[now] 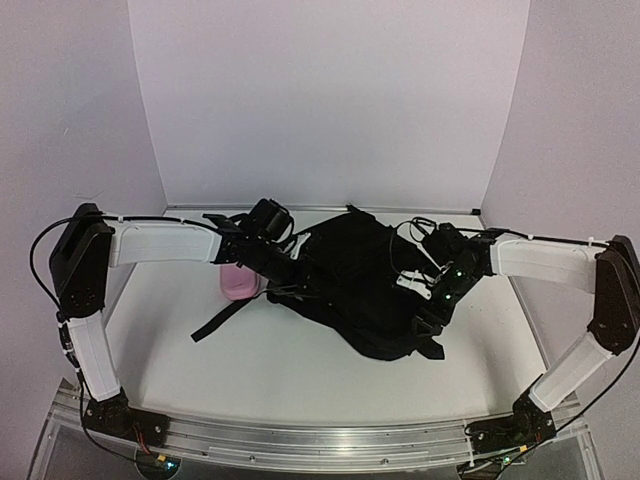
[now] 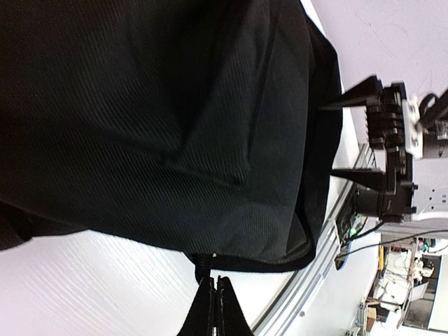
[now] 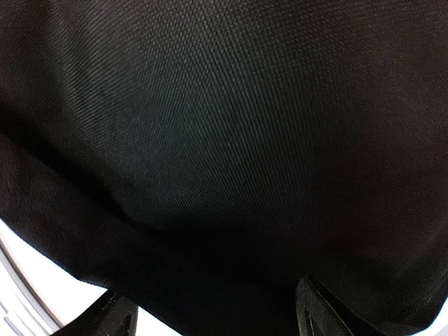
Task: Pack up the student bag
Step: Unzip the student bag at the center of the board.
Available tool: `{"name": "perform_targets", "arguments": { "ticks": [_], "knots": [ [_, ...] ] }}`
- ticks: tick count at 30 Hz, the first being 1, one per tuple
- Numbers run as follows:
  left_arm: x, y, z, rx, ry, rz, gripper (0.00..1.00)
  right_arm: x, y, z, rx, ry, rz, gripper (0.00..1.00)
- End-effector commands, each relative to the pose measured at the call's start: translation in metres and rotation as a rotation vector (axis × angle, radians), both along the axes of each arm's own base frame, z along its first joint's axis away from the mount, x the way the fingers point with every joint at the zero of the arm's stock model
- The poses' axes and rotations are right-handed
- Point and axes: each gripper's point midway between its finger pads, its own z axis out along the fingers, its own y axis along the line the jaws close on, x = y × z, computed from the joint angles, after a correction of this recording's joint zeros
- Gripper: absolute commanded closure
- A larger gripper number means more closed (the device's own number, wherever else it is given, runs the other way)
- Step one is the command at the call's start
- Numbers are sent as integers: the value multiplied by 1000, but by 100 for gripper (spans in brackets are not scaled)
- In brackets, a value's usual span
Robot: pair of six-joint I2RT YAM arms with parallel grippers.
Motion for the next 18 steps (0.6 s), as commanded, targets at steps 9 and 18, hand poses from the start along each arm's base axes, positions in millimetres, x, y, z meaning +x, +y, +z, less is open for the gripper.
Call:
{"name": "perform_targets", "arguments": {
  "ticks": [9,18],
  "knots": [
    [-111,-80,30,-157,-57,-332,100,14,37,-6,104,48,-60,37],
    [-172,-124,56,-296,-123,-504,100,23,57,0,178,90,-102,39]
  ]
}}
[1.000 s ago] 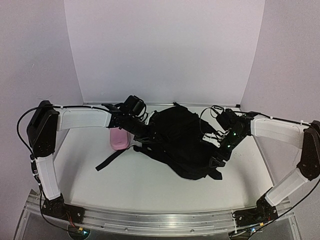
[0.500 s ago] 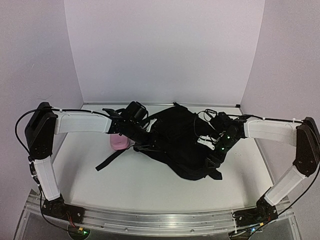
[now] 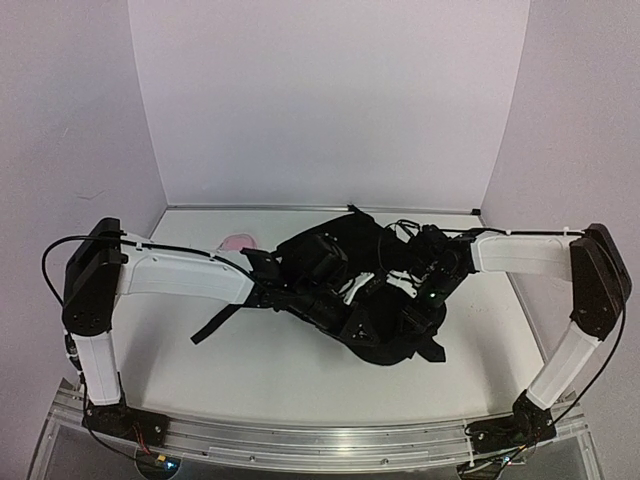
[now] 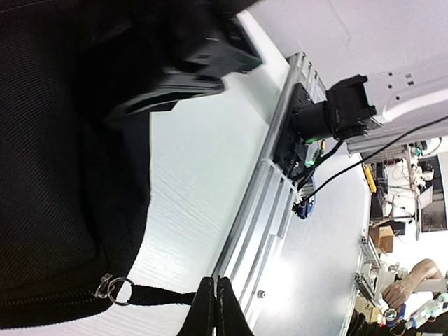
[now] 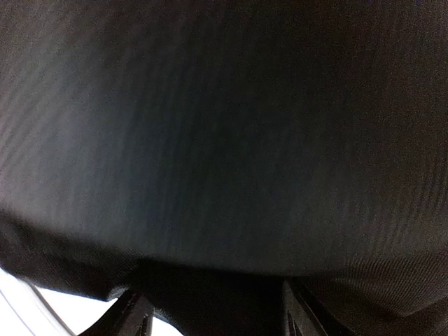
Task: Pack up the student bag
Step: Unzip the student bag at the center of the board.
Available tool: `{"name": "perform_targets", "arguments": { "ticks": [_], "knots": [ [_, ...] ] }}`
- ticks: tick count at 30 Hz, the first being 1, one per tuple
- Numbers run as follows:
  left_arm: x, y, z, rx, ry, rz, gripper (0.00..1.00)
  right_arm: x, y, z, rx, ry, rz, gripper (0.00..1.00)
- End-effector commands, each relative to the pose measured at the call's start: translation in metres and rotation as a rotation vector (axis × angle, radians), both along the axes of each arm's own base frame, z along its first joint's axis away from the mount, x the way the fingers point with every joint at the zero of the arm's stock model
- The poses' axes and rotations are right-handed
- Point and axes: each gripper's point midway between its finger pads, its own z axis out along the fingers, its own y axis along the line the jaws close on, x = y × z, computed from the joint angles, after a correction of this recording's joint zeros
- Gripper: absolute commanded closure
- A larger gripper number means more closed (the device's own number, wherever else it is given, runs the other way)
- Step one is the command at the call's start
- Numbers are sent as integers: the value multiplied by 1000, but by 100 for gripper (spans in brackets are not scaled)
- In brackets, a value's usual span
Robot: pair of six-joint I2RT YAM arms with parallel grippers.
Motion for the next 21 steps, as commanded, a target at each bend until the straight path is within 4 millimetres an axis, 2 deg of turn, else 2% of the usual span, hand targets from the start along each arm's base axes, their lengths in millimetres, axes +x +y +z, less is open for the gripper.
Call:
{"name": "perform_targets", "arguments": {
  "ticks": [1,5,10,11,12,14,15,17,21],
  "knots": [
    [-43,-33,37,-165,-43,-157,100,17,31,20,125,-7,-33,39],
    [-44,-31,20,-132,-69,-139,100,17,44,30,184,30,-58,39],
    [-12,-2,22,-107,-120,5,96,20,38,47,180,-10,-60,36],
    [-7,5,27,-106,-128,21,89,21,35,53,175,-28,-59,35],
    [-4,11,25,-85,-140,36,71,23,33,59,168,-39,-58,32],
    [0,22,30,-83,-164,70,52,29,30,73,162,-72,-65,30],
    [3,28,32,-90,-172,101,47,31,30,81,164,-86,-69,29],
    [12,43,40,-133,-162,172,45,32,35,94,191,-91,-70,29],
    [38,77,45,-196,-139,376,41,17,55,106,226,-77,-44,31]
  ]
}}
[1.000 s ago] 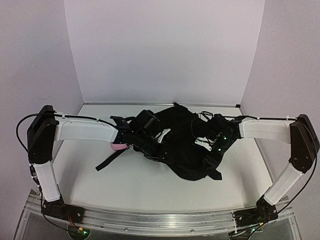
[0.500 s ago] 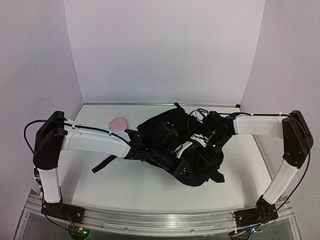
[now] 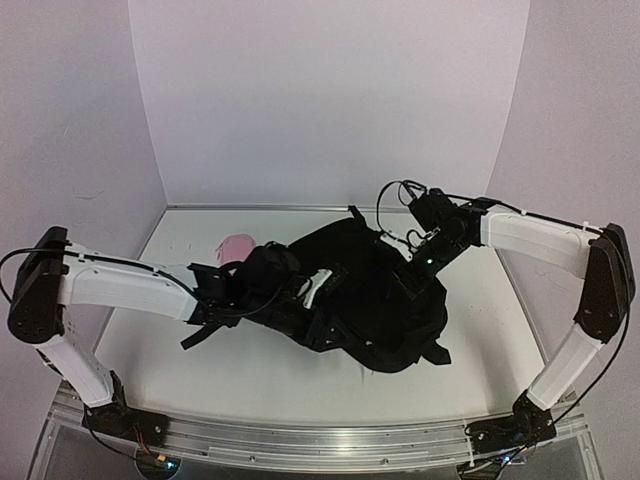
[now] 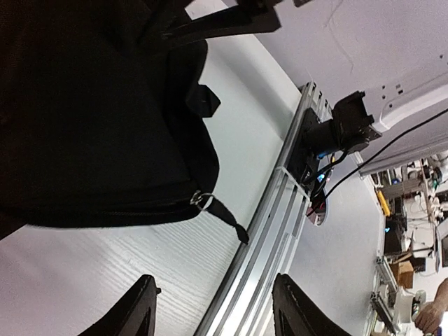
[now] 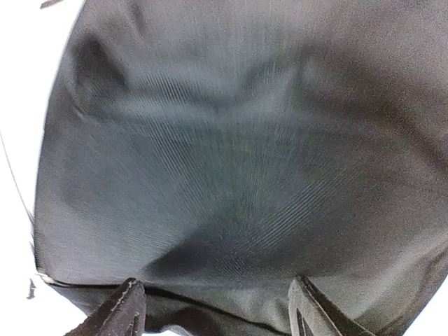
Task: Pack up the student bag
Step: Unzip the student bag at the center of the board.
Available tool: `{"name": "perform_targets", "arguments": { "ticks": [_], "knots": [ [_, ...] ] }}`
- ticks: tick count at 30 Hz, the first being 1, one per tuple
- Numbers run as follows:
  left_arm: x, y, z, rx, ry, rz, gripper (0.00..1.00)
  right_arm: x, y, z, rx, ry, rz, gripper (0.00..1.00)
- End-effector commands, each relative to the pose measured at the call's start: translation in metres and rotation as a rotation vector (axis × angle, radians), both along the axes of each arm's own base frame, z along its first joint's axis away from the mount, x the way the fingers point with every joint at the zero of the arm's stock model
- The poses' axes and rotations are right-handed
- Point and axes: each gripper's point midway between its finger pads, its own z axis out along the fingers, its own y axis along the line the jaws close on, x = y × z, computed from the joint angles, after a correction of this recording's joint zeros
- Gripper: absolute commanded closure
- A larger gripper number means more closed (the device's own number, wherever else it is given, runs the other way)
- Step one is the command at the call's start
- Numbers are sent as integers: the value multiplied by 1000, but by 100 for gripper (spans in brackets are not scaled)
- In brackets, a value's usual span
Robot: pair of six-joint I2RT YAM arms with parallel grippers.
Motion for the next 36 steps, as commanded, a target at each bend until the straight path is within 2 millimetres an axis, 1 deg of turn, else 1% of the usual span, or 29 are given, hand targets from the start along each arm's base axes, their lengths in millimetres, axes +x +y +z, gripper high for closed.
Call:
{"name": "perform_targets", "arguments": {
  "ticks": [1,3,4,7,10,11,13,14,16,18,22,24,26,27,30,31,32,33,34,36],
  "knots": [
    [43,31,29,-146,-7,269,41,-15,24,33,51,-38,34,31],
    [54,42,20,-138,23,340,41,-21,36,33,45,-44,57,29],
    [57,44,15,-136,37,358,41,-23,40,32,42,-40,67,28],
    [62,42,-3,-131,89,406,42,-30,55,30,17,-56,112,27],
    [63,40,-25,-179,178,456,43,-42,72,20,-47,-87,174,26],
    [63,38,-28,-205,199,460,43,-44,75,16,-69,-97,185,27],
    [64,30,-27,-254,213,450,44,-42,77,7,-114,-115,186,27],
    [65,27,-30,-255,218,447,44,-39,75,2,-142,-125,181,27],
    [67,18,-31,-272,222,436,45,-32,72,-7,-185,-139,167,30],
    [70,11,-31,-293,224,430,44,-32,72,-13,-197,-128,164,34],
    [69,4,-27,-344,221,411,43,-35,72,-16,-191,-109,164,46],
    [66,1,-24,-375,219,398,41,-34,73,-13,-189,-115,164,57],
    [66,-1,-29,-361,230,404,39,-34,76,-12,-175,-109,163,70],
    [67,-3,-30,-360,231,404,38,-35,78,-11,-166,-102,164,74],
    [69,-11,-31,-367,237,397,36,-37,84,-9,-141,-80,168,96],
    [71,-13,-32,-363,243,402,37,-37,85,-8,-138,-77,166,100],
    [73,-15,-37,-356,257,411,40,-37,86,-7,-136,-76,162,100],
    [75,-15,-40,-354,266,423,45,-36,87,-4,-130,-80,159,100],
    [77,-15,-43,-350,275,436,52,-35,87,0,-124,-83,153,100],
    [82,-8,-53,-337,301,480,72,-31,86,9,-116,-101,140,100]
  ]
}}
